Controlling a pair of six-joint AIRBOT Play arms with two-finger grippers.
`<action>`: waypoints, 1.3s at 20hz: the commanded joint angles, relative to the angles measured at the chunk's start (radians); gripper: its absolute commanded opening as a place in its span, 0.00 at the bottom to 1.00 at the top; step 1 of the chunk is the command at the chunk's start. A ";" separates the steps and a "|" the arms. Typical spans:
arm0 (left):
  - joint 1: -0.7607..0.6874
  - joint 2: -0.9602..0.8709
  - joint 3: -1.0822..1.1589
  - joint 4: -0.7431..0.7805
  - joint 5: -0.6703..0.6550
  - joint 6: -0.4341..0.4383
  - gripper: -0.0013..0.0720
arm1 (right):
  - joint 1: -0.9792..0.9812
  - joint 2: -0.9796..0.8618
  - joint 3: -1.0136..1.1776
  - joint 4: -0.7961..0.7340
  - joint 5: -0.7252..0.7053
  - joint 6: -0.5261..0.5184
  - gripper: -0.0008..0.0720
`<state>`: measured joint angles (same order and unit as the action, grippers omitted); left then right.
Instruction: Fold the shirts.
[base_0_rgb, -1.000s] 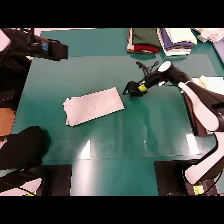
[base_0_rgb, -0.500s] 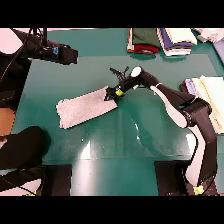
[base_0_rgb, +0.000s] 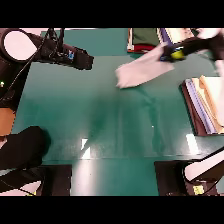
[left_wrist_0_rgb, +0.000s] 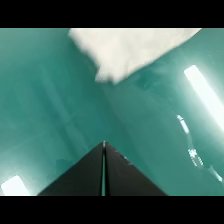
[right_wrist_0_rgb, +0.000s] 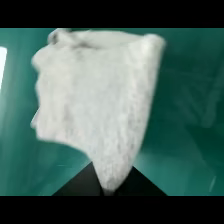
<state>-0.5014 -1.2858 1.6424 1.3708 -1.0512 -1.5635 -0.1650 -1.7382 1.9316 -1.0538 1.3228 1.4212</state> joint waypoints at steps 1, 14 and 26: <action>-0.010 0.000 0.000 -0.017 0.015 -0.003 0.05 | -0.274 0.083 0.006 -0.046 0.025 0.039 0.03; -0.010 0.000 0.000 -0.026 0.026 -0.007 0.05 | -0.497 0.234 0.007 -0.040 -0.046 0.024 0.03; -0.010 0.000 0.000 -0.025 -0.002 0.001 0.05 | -0.546 0.560 -0.391 -0.423 0.129 0.003 0.03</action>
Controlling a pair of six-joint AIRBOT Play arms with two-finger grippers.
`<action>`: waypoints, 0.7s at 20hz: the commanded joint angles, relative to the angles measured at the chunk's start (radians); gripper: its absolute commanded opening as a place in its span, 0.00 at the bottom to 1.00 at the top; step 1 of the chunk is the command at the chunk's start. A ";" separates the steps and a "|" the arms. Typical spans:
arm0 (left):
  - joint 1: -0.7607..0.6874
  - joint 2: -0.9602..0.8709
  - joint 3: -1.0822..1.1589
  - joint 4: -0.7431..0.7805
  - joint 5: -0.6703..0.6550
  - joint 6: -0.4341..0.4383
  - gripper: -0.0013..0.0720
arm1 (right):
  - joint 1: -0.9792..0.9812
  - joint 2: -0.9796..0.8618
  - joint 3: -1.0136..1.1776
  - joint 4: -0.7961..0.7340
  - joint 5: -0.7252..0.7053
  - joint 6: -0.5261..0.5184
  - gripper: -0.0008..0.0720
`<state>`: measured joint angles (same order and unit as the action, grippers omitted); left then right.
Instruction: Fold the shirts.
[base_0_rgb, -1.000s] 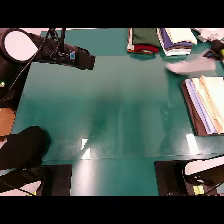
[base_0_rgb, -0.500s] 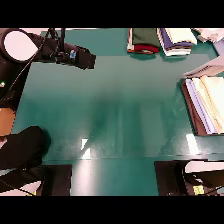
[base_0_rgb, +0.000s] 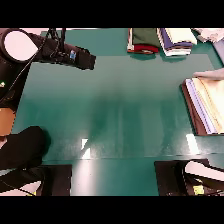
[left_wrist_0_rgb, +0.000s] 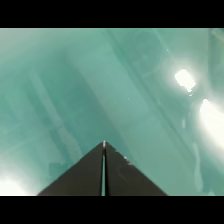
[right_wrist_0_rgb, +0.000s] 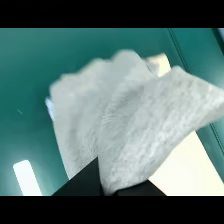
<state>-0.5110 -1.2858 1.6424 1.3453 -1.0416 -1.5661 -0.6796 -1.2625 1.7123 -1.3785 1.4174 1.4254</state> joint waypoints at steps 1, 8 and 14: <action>0.000 0.000 0.000 0.000 -0.015 0.004 0.05 | -0.061 0.118 -0.251 -0.100 0.042 -0.001 0.03; 0.000 0.000 0.000 0.000 -0.017 0.003 0.05 | -0.296 0.271 -0.597 -0.092 0.042 -0.011 0.97; 0.000 0.000 0.000 0.002 -0.014 0.003 0.05 | -0.075 0.310 -0.410 0.321 -0.046 -0.010 0.97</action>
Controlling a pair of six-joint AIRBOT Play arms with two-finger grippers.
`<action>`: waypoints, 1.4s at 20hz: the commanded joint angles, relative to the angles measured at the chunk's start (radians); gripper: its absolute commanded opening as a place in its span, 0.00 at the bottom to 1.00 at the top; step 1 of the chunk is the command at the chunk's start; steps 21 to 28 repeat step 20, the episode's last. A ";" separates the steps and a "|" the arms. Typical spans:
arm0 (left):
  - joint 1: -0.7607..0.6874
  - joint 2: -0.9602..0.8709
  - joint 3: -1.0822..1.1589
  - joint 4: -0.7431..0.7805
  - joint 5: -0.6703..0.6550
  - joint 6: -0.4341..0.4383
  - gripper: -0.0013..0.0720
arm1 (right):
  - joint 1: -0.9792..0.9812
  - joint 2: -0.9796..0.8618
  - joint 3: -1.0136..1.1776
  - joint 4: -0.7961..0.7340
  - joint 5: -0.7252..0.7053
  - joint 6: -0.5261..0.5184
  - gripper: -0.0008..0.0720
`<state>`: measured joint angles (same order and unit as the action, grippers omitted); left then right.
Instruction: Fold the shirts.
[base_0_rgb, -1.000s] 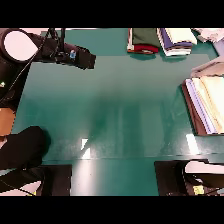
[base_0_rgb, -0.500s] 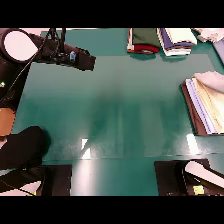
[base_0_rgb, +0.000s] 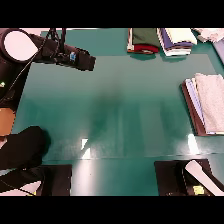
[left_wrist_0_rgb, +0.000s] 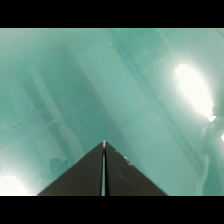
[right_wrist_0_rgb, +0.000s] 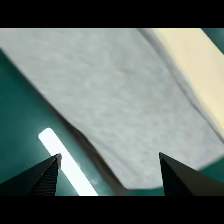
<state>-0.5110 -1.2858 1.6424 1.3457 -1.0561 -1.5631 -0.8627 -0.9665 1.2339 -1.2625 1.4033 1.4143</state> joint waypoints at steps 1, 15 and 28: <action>0.000 0.000 0.000 0.002 -0.002 0.000 0.05 | 0.193 0.009 0.101 0.239 -0.033 0.002 0.97; 0.000 0.000 0.000 0.001 0.036 0.000 0.05 | 0.988 -0.177 0.307 0.241 -0.047 -0.036 0.03; 0.000 0.000 0.000 0.001 0.036 0.000 0.05 | 0.991 -0.191 0.305 0.241 -0.043 -0.036 0.03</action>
